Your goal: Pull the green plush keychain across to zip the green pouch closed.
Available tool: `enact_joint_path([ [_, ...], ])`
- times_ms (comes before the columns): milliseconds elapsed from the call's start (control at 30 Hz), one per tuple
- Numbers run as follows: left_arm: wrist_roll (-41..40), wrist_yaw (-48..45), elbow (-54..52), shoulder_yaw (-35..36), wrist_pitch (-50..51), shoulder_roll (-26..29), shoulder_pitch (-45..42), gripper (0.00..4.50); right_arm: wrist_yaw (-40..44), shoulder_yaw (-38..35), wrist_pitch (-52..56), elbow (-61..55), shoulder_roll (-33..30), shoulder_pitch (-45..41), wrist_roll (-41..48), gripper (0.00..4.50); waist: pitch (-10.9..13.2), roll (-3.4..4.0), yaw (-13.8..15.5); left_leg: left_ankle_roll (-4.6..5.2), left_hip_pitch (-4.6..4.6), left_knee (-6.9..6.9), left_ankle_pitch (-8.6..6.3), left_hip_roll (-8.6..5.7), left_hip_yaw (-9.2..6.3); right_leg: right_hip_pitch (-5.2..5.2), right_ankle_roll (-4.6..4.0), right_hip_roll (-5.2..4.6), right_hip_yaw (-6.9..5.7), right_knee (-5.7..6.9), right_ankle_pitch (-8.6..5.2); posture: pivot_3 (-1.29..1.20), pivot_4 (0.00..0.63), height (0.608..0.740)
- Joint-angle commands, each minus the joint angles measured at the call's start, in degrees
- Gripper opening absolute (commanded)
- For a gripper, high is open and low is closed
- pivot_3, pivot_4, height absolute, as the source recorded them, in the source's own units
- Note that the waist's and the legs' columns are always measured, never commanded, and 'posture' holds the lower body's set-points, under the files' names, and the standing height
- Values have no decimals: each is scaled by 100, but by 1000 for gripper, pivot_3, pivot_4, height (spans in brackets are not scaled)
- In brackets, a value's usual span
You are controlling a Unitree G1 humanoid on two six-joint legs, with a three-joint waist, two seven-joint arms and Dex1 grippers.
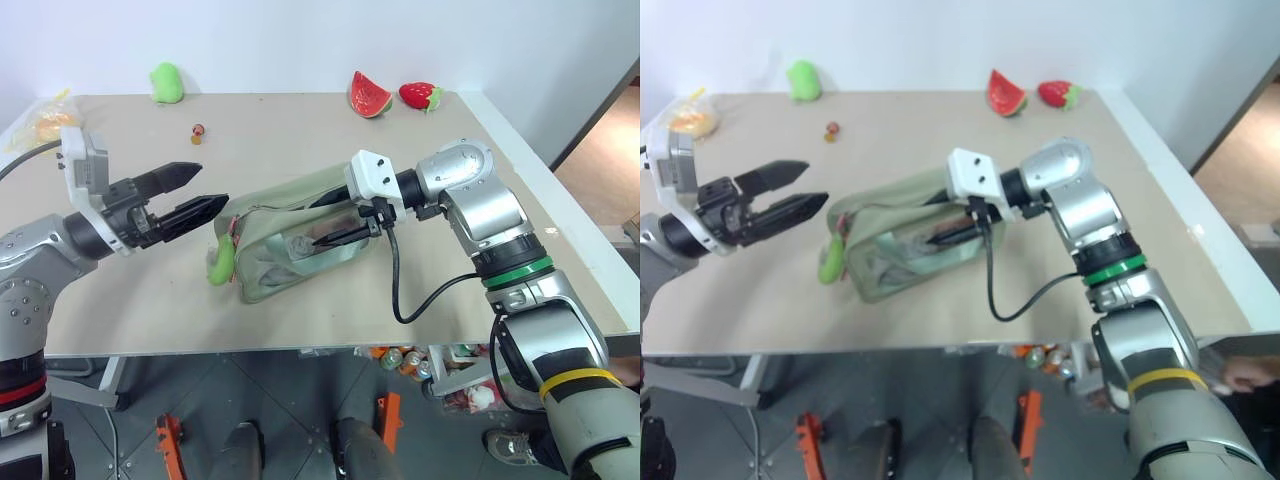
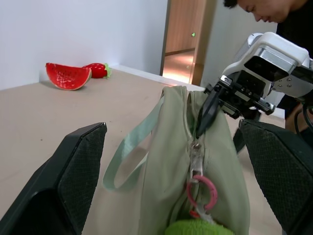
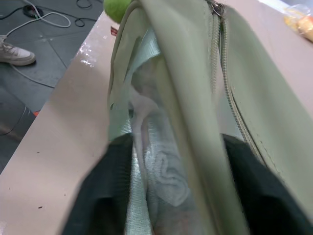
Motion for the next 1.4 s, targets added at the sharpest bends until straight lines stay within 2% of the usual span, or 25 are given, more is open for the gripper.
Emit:
enact_joint_path([
  [33,-109,108,-207,253,-110,8,30,4500,139,-122,-167,64,17,-232,-50,858,0,0,0,0,0,0,0,0,0,0,-1,0,0,0,1,0,150,740],
  [133,-150,160,-141,355,-136,-12,77,4500,131,-119,-255,218,28,-299,-150,24,0,0,-2,-4,2,1,3,0,0,0,-2,1,0,0,6,0,150,740],
  [367,-467,408,109,694,-105,-123,-39,4500,-294,-221,-266,736,155,-592,-433,24,0,0,-2,-21,2,2,13,0,0,0,0,1,0,1,13,0,150,740],
  [533,-626,495,59,752,-126,-153,-14,4500,-1493,-288,495,1588,397,-1376,-911,24,0,0,-2,-32,1,4,22,0,0,-3,-8,1,1,3,20,0,150,740],
  [700,-591,519,48,731,-180,-226,76,4500,-1703,-269,895,1693,486,-1805,-1007,24,-1,-3,21,-34,-3,3,24,-2,-2,-2,-11,0,1,2,18,0,150,740],
  [833,-525,513,70,739,-191,-238,131,4500,-1698,-258,1061,1442,531,-1735,-1022,24,0,-3,2,-36,-5,-7,23,-2,1,-11,-1,0,6,1,19,0,150,740],
  [1067,-563,573,151,914,-159,-187,216,4500,-1853,-81,1572,589,837,-879,-1069,24,0,-3,-27,-30,-5,-18,18,4,-1,-19,-7,8,5,6,14,0,150,740],
  [1400,-604,611,159,1007,-93,-138,293,4500,-1997,-238,1906,487,1047,-807,-914,24,-1,-4,-172,-24,3,-2,29,6,1,-12,-16,11,7,9,29,0,150,740],
])
